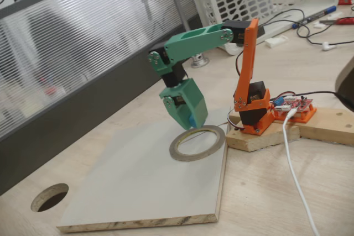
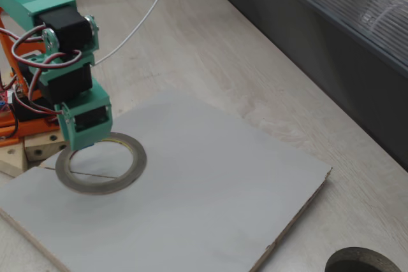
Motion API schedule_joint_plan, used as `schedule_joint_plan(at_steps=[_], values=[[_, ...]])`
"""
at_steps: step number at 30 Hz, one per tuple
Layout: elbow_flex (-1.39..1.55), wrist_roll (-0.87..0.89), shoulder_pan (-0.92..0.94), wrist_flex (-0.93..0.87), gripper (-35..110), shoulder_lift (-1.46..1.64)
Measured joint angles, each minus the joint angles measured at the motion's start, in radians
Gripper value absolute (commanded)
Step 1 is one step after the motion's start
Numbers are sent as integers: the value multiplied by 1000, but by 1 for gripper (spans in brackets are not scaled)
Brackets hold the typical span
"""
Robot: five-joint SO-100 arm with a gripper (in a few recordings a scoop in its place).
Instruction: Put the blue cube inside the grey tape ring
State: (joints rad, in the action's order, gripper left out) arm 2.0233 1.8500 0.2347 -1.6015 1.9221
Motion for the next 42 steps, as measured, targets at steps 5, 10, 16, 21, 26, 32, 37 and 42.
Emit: schedule_joint_plan(at_steps=[5, 10, 16, 21, 26, 32, 37, 42], values=[[114, 0, -5, 150, 3, 40], [156, 0, -5, 207, 3, 43], [156, 0, -11, 215, 3, 43], [156, 0, -14, 215, 3, 40], [156, 0, -20, 215, 3, 40], [156, 0, -14, 215, 3, 40], [156, 0, -15, 216, 3, 40], [156, 0, -20, 216, 4, 40]])
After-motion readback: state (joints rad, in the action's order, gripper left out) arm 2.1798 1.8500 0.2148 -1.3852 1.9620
